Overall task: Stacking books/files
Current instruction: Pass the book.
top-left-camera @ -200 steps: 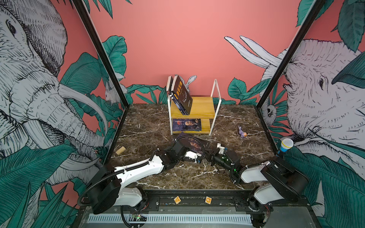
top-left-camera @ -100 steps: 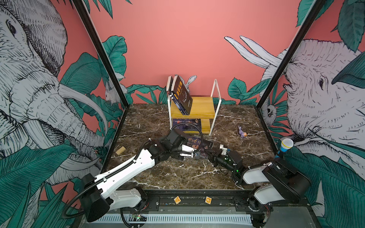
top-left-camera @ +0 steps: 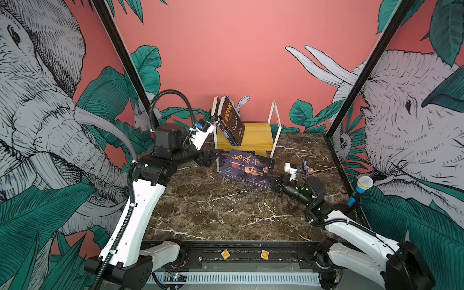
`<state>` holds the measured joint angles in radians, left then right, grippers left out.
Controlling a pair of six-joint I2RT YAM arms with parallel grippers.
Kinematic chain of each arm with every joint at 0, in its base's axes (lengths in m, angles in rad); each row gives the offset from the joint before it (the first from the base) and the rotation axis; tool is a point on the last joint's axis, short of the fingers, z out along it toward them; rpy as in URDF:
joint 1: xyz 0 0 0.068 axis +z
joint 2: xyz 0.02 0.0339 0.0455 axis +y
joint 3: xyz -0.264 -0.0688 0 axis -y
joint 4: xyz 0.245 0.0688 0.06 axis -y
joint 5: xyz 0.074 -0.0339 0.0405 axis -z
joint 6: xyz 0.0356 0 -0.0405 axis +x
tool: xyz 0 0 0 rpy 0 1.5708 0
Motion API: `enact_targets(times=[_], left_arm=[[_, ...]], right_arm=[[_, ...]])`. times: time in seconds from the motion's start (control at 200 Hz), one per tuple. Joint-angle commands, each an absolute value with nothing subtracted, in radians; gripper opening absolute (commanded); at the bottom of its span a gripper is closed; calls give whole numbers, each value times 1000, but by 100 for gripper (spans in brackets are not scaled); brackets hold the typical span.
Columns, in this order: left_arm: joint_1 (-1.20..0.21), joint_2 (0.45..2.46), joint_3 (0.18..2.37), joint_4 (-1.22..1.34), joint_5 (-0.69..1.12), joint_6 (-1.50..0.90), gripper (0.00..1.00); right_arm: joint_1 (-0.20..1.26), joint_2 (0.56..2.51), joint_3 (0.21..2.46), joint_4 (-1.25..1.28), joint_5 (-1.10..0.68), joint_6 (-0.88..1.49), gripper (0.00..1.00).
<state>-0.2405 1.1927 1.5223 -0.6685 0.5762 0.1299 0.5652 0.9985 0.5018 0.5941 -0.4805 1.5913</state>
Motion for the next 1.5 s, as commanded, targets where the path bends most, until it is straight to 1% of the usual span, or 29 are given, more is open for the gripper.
enact_targets(times=[0.0,0.115,0.255,0.325,0.4,0.465,0.585,0.67,0.725,0.775,1.015,1.115,1.17,1.205,1.235,1.255,1.305,1.31,1.33,1.34,1.355,1.415,1.495], left_arm=[[-182,1201,1474,-514,886,-234,87],[-151,1172,1376,-366,981,-387,88],[-143,1153,1322,-366,992,-409,94],[-141,1151,1294,-334,1019,-455,95],[-141,1155,1261,-284,1040,-532,99],[-141,1172,1224,-219,1064,-605,99],[-141,1195,1181,-168,1072,-667,99],[-159,1202,1146,-54,1105,-745,95],[-176,1207,1141,-23,1111,-771,93],[-185,1206,1141,-20,1104,-771,86],[-187,1203,1138,77,1106,-846,38],[-187,1202,1147,33,1088,-821,24],[-187,1203,1155,-1,1079,-793,11],[-186,1208,1159,-17,1076,-782,0],[-187,1209,1163,-26,1074,-778,0],[-187,1209,1167,-29,1073,-780,0],[-187,1208,1180,-28,1074,-788,0],[-187,1208,1181,-27,1074,-788,0],[-186,1206,1189,-26,1074,-791,0],[-186,1206,1194,-26,1074,-793,0],[-186,1205,1202,-26,1074,-794,0],[-182,1196,1236,-27,1075,-795,0],[-166,1183,1288,-36,1060,-795,0]], right_arm=[[548,990,590,637,-552,1549,0],[527,999,648,665,-605,1497,0],[503,992,684,704,-632,1456,0],[501,1000,706,719,-660,1448,0],[502,1010,728,734,-687,1444,0],[500,1015,743,738,-700,1442,0],[500,1028,764,732,-706,1433,0],[502,1051,773,749,-709,1438,0],[500,1071,777,777,-719,1451,0],[502,1085,778,802,-723,1465,0],[502,1125,776,818,-732,1465,0],[505,1127,770,806,-734,1452,0],[503,1127,772,792,-738,1440,0],[503,1126,774,782,-739,1433,0],[504,1120,775,765,-738,1423,0],[503,1117,776,749,-737,1413,7],[504,1097,787,678,-728,1359,31],[505,1094,788,657,-726,1349,32],[504,1080,795,601,-717,1312,44],[505,1072,799,568,-713,1296,52],[504,1059,805,525,-701,1263,59],[504,995,840,294,-640,1106,79],[505,895,899,30,-510,900,98]])
